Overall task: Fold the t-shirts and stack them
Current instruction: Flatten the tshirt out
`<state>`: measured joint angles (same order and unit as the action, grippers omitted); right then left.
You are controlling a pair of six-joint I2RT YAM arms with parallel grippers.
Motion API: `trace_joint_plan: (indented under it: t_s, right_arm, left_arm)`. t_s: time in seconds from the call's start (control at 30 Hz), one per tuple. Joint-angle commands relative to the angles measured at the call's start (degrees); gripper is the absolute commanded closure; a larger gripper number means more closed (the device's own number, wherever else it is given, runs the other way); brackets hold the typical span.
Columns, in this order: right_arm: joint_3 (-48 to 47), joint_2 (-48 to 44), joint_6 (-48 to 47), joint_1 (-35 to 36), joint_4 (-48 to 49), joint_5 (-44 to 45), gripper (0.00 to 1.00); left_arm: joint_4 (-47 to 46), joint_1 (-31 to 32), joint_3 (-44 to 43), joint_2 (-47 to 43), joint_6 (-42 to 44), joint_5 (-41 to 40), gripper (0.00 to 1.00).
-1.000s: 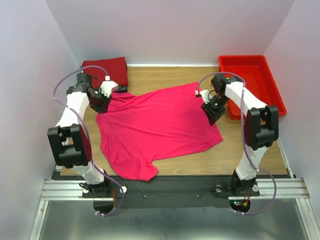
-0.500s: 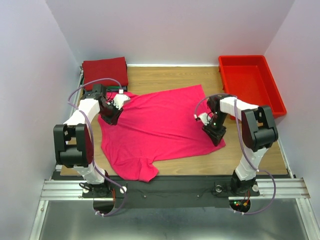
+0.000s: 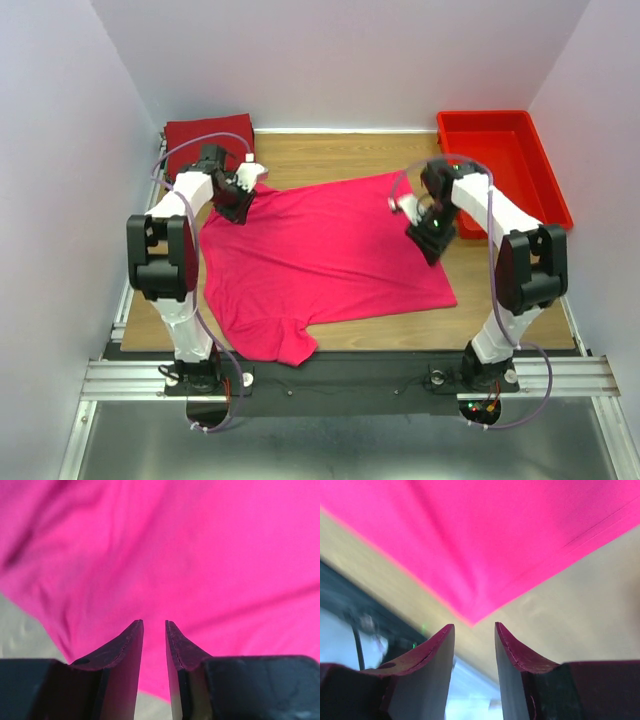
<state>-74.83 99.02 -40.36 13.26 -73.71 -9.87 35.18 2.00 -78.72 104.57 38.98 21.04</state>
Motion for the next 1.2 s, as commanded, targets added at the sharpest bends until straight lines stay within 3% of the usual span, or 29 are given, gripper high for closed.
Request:
trace_joint_plan:
  t_s: [0.0, 0.23, 0.47, 0.77, 1.17]
  right_arm:
    - [-14.5, 4.8, 4.6, 0.3, 0.3, -10.3, 0.56]
    - [-34.4, 20.9, 16.3, 0.4, 13.8, -7.0, 0.57]
    - [-48.9, 34.3, 23.0, 0.4, 21.8, -2.7, 0.60]
    - [-50.6, 41.7, 27.5, 0.3, 26.7, 5.6, 0.66]
    - [-36.8, 36.8, 26.9, -4.2, 23.2, 12.8, 0.67]
  left_arm:
    - [-1.6, 2.6, -8.3, 5.7, -5.7, -0.1, 0.64]
    - [-2.6, 4.2, -13.8, 11.8, -9.0, 0.3, 0.64]
    - [-2.3, 4.2, -11.5, 8.5, -9.7, 0.4, 0.63]
    - [-1.1, 2.4, -9.2, 3.8, -10.3, 0.8, 0.59]
    - [2.0, -0.9, -10.1, 2.3, -8.5, 0.7, 0.57]
